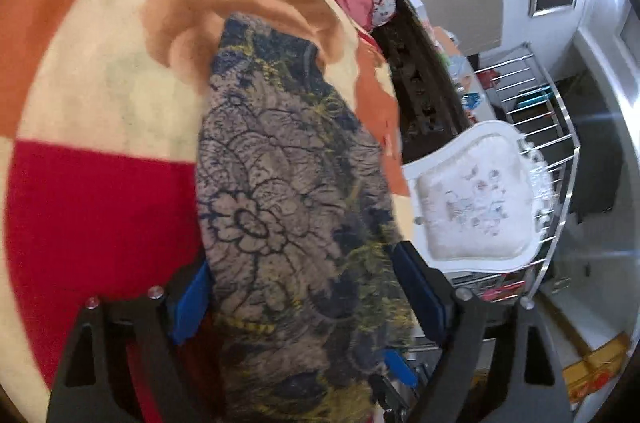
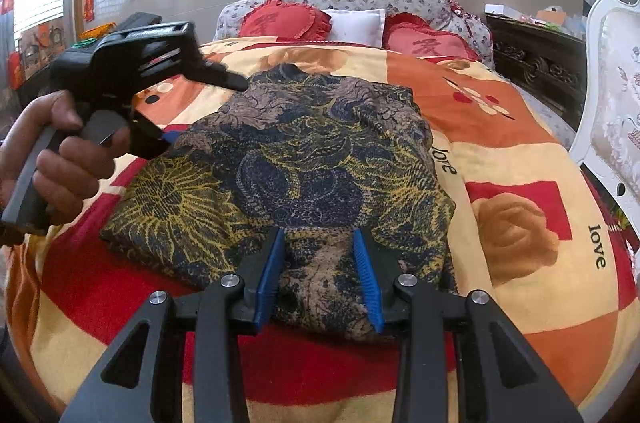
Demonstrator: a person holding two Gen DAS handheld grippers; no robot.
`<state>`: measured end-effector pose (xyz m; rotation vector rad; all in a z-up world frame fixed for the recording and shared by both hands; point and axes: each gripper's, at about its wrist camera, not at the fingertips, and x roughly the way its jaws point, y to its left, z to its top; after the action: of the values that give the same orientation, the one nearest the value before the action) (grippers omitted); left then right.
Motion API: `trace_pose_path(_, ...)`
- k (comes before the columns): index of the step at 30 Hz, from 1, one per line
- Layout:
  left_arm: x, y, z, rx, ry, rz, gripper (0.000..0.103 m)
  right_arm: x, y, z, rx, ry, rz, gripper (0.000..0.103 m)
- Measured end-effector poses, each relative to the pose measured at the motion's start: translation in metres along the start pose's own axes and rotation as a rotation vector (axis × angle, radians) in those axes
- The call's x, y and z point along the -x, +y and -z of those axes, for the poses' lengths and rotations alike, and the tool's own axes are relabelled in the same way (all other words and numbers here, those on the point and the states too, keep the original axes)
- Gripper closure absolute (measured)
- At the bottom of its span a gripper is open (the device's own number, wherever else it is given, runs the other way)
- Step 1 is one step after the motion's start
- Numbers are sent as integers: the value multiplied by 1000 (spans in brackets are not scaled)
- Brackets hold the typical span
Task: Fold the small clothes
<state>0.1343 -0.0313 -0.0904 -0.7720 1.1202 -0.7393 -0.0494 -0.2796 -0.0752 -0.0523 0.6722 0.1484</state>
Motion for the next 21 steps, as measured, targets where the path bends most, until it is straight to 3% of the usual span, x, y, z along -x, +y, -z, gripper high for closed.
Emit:
trace_pose_path(2, 2, 2, -1, 15, -2, 14, 19, 7, -16, -18, -65, 14, -74, 56)
trace_pose_path(3, 2, 3, -2, 15, -1, -2, 24, 14, -31, -29, -126, -26, -91, 56)
trace_pose_path(4, 0, 4, -2, 9, 1, -22, 27, 16, -46, -38, -182, -53, -93, 50)
trace_pose_path(5, -2, 3, -2, -18, 6, -70, 33, 16, -60, -46, -241, -66, -95, 34)
trace_pose_path(7, -4, -2, 1, -64, 2, -114, 36, 1, -99, -61, -400, -65, -118, 20)
trace_pose_path(12, -7, -7, 9, -113, -14, -185, 43, -80, -156, -64, -686, 138, -322, 20)
trace_pose_path(18, -5, -1, 13, -105, -32, -222, 57, -133, -155, -56, -710, 266, -517, 21)
trace_pose_path(21, -6, -1, 14, -98, -41, -245, 67, -135, -144, -56, -683, 280, -628, 34)
